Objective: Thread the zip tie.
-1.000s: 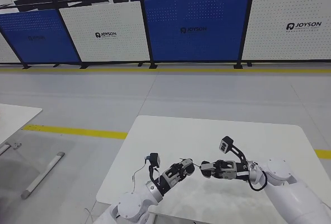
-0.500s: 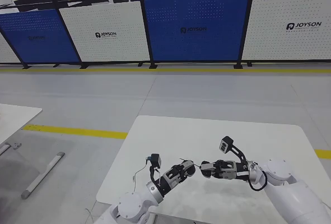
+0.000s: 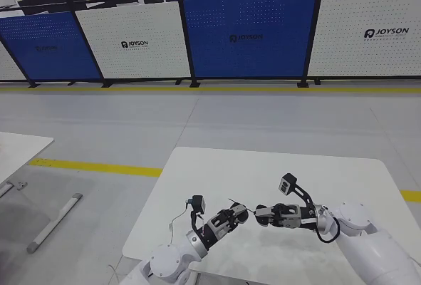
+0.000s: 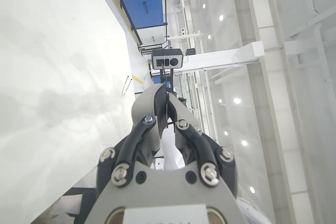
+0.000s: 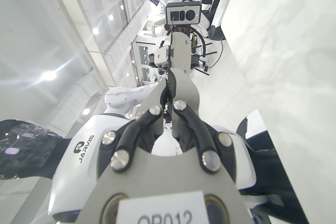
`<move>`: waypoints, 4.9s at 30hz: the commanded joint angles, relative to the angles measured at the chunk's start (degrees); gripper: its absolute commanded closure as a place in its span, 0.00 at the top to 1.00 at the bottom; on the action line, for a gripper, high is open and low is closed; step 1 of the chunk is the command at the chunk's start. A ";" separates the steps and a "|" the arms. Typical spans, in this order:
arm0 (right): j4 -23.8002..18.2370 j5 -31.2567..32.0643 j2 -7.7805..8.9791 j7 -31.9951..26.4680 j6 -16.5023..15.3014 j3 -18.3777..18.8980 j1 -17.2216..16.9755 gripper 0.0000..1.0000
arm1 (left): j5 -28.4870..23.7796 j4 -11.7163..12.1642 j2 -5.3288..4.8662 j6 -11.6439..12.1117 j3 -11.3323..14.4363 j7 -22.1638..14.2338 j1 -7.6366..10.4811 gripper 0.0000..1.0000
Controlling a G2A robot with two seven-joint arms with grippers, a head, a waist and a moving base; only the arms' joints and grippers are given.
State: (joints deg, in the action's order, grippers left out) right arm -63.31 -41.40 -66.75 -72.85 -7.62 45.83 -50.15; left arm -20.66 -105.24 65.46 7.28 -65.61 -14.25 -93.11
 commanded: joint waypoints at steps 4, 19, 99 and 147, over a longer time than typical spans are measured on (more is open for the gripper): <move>0.00 0.00 0.00 0.00 0.00 0.00 0.00 0.00 | 0.27 0.12 0.04 -0.03 0.12 0.23 0.13 0.00; -3.51 -0.78 1.51 2.07 -1.74 5.70 -5.23 1.00 | 4.73 -0.09 -0.05 1.17 -1.26 4.41 -1.02 0.00; -7.64 -1.91 3.96 1.92 -4.60 13.96 -12.01 1.00 | 5.02 -1.34 -2.47 -9.30 -7.81 -10.44 -2.19 0.00; -7.64 -1.91 3.96 1.92 -4.60 13.96 -12.01 1.00 | 9.06 -1.06 -2.13 -0.45 -3.88 -7.36 -3.03 0.00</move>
State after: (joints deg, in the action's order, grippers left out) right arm -70.96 -43.31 -62.79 -70.93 -12.22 59.80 -62.15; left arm -12.01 -107.37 63.23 7.32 -70.15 -21.93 -96.86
